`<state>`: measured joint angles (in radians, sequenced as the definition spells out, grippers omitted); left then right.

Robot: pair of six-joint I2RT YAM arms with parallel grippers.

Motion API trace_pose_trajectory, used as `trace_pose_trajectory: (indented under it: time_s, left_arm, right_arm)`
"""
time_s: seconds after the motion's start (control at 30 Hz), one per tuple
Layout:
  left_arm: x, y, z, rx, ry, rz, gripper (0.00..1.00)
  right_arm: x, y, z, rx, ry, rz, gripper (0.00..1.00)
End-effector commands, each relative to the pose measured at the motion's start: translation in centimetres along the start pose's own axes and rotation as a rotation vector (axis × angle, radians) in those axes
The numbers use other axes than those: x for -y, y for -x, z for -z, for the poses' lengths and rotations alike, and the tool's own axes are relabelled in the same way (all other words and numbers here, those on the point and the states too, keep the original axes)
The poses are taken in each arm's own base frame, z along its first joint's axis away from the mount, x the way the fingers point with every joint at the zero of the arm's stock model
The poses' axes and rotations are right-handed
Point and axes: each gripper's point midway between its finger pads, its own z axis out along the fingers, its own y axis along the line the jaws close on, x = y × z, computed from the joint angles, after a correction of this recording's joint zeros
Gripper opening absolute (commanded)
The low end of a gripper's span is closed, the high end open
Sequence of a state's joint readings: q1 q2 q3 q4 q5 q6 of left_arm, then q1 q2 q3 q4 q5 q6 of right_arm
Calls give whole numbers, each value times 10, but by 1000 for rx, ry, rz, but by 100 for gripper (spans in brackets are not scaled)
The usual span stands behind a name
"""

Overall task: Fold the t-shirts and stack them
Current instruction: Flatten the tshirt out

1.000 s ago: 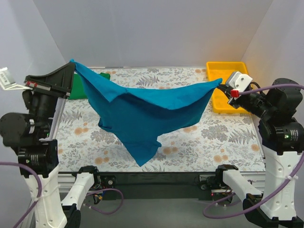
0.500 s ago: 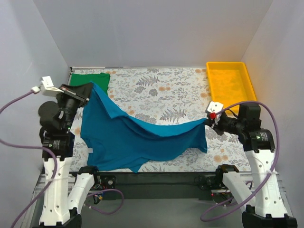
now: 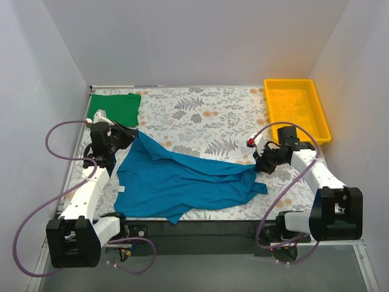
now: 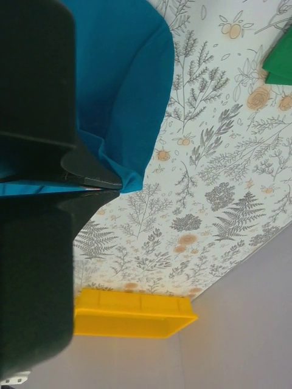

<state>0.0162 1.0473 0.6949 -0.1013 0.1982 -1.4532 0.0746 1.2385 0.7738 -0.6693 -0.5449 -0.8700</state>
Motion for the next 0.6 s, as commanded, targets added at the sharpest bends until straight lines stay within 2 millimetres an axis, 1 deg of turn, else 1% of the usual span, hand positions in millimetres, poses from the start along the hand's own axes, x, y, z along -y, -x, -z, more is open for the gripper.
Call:
trace_pose_trajectory:
  time_s: [0.0,0.1,0.13,0.17,0.2,0.27,0.4,0.57]
  left_arm:
    - [9,11,-5,44,-51,-79,0]
    - [4,8,-7,37,-41,-97,0]
    - [1,5,-7,32,-36,-98,0]
    - [1,5,-7,32,-36,-102,0]
    - [0,4,-6,33,-37,-102,0]
    - [-1,2,-5,32,-36,-105,0]
    - [-2,2,-2,35,-39,-107,0]
    - [1,2,-1,34,-48,-108,0]
  right_arm:
    - [17,5,-9,11,-41,25,3]
    - [25,4,-14,-1,-53,11,9]
    - [27,4,-14,-2,-55,2,13]
    - [30,6,-14,-1,-61,1,15]
    - [30,6,-14,-5,-59,-6,22]
    - [33,9,-14,0,-64,-11,25]
    - [37,15,-11,9,-80,-12,26]
    - [40,19,-9,14,-91,-16,28]
